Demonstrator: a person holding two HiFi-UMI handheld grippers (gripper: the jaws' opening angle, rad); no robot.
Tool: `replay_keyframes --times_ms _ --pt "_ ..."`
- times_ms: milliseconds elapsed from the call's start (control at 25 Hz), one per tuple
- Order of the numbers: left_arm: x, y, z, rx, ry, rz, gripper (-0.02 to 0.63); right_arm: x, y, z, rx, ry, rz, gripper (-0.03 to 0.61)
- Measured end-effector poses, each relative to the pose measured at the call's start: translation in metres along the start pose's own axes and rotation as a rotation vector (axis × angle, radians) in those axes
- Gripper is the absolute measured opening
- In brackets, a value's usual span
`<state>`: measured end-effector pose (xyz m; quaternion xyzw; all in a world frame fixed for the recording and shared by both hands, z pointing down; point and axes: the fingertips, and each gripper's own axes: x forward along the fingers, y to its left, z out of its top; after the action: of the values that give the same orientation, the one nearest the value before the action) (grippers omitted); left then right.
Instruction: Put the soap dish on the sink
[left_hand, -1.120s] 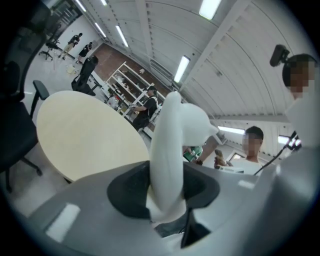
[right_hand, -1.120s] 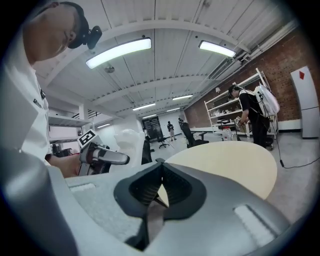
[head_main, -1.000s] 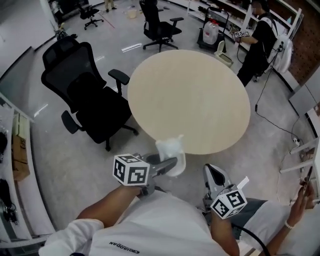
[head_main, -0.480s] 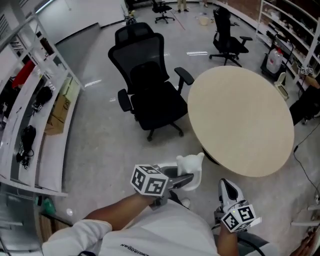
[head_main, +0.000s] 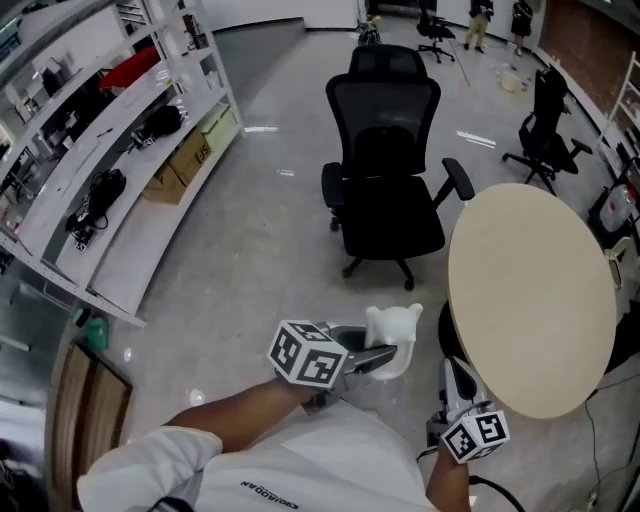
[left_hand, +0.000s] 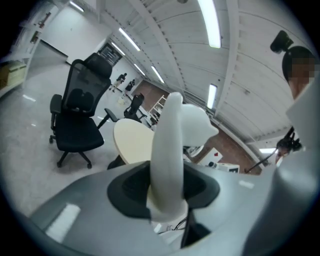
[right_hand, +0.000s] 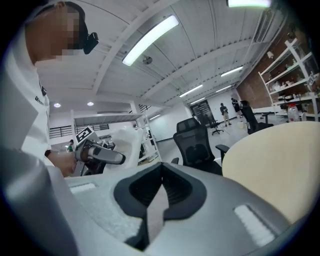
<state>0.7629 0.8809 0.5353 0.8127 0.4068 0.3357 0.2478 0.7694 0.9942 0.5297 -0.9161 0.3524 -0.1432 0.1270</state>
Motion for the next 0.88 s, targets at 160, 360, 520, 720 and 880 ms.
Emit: replay_keyframes --times_ms 160,360,520,720,880 --pt "-0.045 0.026 0.009 -0.022 -0.068 0.064 0.164 0.046 0.028 0.006 -0.035 0.014 0.083 0.002" --pt "-0.118 0.060 0.018 -0.055 -0.162 0.138 0.164 0.104 0.083 0.017 -0.055 0.021 0.190 0.002" --pt "-0.159 0.081 0.021 -0.085 -0.217 0.162 0.164 0.131 0.122 0.011 -0.079 0.053 0.237 0.002" --pt "-0.199 0.097 0.022 -0.095 -0.254 0.177 0.164 0.154 0.164 0.004 -0.113 0.090 0.283 0.002" --pt "-0.224 0.108 0.016 -0.114 -0.275 0.182 0.164 0.168 0.189 -0.006 -0.125 0.120 0.304 0.002"
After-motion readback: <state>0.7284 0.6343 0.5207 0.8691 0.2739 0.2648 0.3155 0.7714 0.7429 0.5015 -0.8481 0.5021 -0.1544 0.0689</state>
